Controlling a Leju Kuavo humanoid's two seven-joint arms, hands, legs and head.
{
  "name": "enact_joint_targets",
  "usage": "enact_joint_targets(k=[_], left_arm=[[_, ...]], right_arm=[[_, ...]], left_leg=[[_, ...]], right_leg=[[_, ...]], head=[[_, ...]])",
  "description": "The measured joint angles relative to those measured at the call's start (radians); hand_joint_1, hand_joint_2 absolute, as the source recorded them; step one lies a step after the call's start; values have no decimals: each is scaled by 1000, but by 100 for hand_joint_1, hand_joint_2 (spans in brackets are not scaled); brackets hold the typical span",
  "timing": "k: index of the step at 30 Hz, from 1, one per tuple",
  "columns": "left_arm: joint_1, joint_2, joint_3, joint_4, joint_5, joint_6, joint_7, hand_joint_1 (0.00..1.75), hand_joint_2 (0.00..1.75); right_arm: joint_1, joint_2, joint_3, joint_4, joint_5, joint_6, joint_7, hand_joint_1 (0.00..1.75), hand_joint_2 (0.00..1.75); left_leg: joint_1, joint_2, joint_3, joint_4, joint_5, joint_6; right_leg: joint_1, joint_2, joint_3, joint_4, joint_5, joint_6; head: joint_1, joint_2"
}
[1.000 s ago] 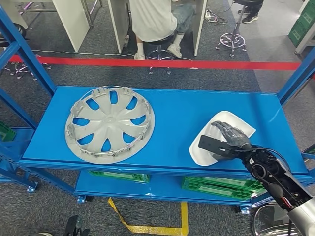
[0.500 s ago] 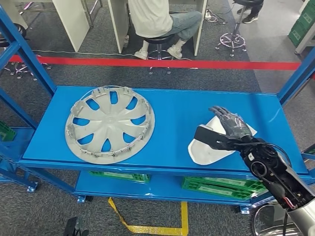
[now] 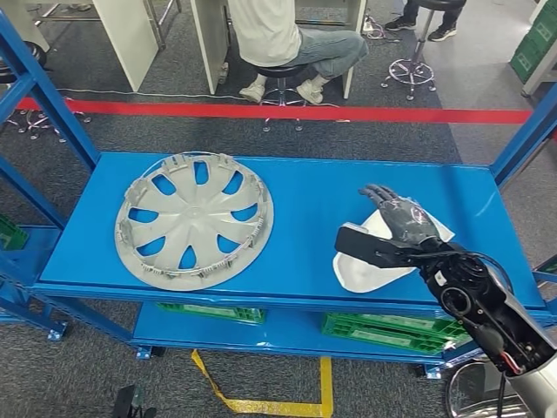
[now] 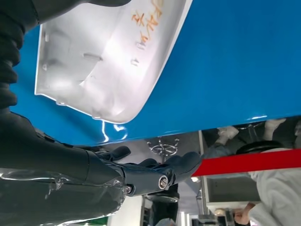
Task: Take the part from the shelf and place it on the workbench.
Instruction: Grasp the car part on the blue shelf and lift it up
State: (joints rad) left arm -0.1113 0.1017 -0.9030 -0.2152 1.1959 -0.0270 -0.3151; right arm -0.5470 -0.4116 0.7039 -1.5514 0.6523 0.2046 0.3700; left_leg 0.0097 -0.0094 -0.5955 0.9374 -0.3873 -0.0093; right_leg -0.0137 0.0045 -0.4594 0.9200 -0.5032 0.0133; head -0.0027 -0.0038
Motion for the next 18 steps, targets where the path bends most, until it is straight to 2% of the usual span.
enact_joint_targets(k=[18], left_arm=[[-1, 0, 0, 0, -13, 0, 9, 0, 0]], right_arm=[[0, 4, -7, 60, -56, -42, -14, 0, 175]], left_leg=[[0, 0, 0, 0, 0, 0]], right_leg=[[0, 0, -1, 0, 0, 0]], head=[[0, 0]])
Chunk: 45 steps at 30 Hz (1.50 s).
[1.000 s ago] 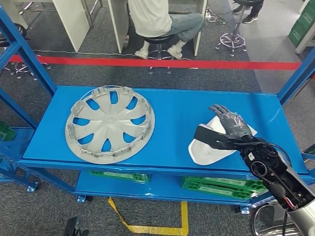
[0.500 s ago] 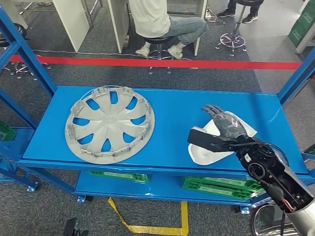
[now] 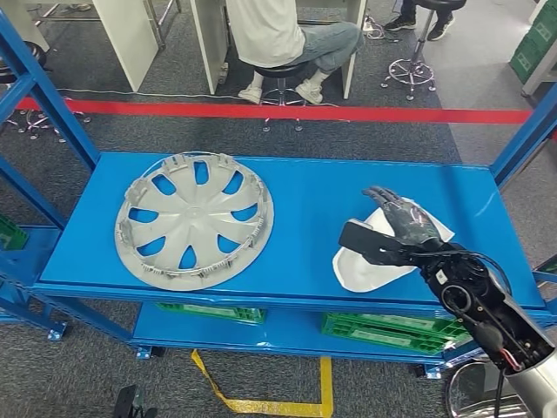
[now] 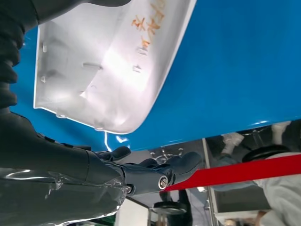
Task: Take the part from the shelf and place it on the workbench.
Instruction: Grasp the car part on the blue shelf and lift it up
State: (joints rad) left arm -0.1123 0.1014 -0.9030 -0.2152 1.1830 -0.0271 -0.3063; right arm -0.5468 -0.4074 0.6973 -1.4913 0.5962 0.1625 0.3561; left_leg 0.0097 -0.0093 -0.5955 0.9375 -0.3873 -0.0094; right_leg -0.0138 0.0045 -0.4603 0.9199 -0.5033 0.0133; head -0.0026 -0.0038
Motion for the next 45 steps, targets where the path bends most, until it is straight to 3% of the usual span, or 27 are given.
enact_joint_targets(k=[45], left_arm=[[-12, -4, 0, 0, -17, 8, 22, 0, 0]], right_arm=[[28, 25, -27, 269, -40, -82, -82, 0, 175]], left_leg=[[0, 0, 0, 0, 0, 0]], right_leg=[[0, 0, 1, 0, 0, 0]], head=[[0, 0]])
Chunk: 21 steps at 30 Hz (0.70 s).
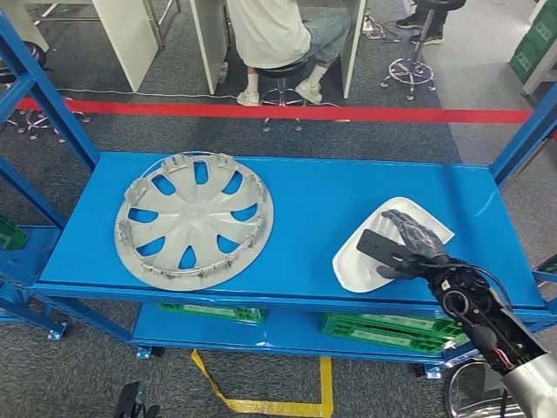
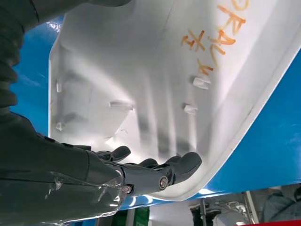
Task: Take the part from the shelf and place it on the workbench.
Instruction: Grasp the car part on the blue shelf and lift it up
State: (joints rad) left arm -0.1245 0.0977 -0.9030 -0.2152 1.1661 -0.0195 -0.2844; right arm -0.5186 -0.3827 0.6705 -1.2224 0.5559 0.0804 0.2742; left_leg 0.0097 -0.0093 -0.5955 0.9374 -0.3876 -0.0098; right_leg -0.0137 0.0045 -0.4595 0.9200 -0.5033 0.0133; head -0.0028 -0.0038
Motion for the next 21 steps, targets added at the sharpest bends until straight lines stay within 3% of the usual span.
enact_joint_targets(k=[21], left_arm=[[3, 0, 0, 0, 13, 0, -14, 0, 0]], right_arm=[[-23, 36, 0, 92, -30, -7, -51, 0, 175]], left_leg=[[0, 0, 0, 0, 0, 0]], right_leg=[[0, 0, 0, 0, 0, 0]], head=[[0, 0]])
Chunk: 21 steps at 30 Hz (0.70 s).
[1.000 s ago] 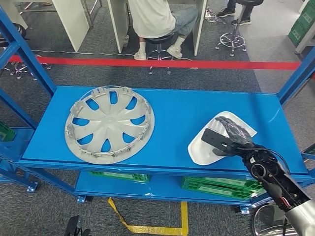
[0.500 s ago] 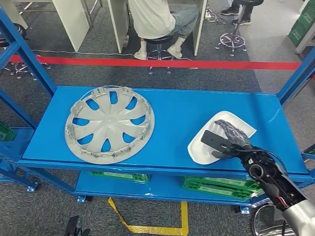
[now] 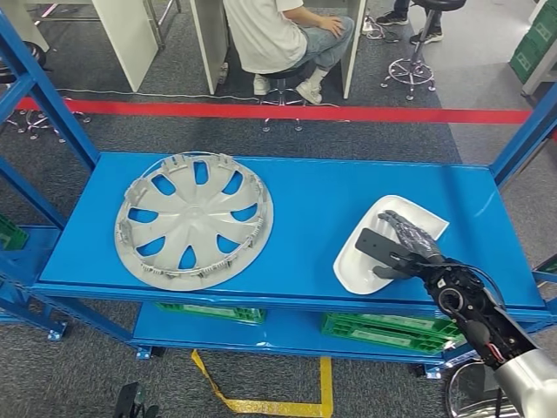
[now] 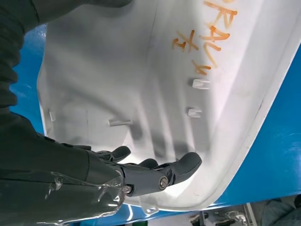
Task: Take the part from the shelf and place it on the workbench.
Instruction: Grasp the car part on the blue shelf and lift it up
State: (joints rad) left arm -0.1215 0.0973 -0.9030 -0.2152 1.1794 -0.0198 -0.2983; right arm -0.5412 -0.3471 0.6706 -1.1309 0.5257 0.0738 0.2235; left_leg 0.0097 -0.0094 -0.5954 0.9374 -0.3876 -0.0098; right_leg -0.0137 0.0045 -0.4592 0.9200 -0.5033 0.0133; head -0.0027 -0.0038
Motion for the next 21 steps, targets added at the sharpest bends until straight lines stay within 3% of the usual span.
enact_joint_targets(k=[11, 12, 15, 16, 19, 21], left_arm=[[1, 0, 0, 0, 0, 1, 0, 0, 0], [1, 0, 0, 0, 0, 1, 0, 0, 0], [1, 0, 0, 0, 0, 2, 0, 0, 0], [1, 0, 0, 0, 0, 2, 0, 0, 0], [1, 0, 0, 0, 0, 2, 0, 0, 0], [1, 0, 0, 0, -1, 2, 0, 0, 0]], right_arm=[[-3, 9, -16, 28, -103, -20, 15, 3, 175], [-2, 10, -20, 31, -119, -27, 22, 24, 175], [-2, 16, -36, 48, -156, -43, 36, 138, 175], [-2, 18, -42, 55, -168, -48, 39, 147, 175], [-3, 21, -54, 64, -194, -62, 47, 114, 175], [-3, 21, -58, 65, -202, -71, 56, 112, 175]], left_leg=[[0, 0, 0, 0, 0, 0], [0, 0, 0, 0, 0, 0], [0, 0, 0, 0, 0, 0], [0, 0, 0, 0, 0, 0], [0, 0, 0, 0, 0, 0], [0, 0, 1, 0, 0, 0]], right_leg=[[0, 0, 0, 0, 0, 0], [0, 0, 0, 0, 0, 0], [0, 0, 0, 0, 0, 0], [0, 0, 0, 0, 0, 0], [0, 0, -1, 0, 0, 0], [0, 0, -1, 0, 0, 0]], head=[[0, 0], [0, 0], [0, 0], [0, 0], [0, 0], [0, 0]])
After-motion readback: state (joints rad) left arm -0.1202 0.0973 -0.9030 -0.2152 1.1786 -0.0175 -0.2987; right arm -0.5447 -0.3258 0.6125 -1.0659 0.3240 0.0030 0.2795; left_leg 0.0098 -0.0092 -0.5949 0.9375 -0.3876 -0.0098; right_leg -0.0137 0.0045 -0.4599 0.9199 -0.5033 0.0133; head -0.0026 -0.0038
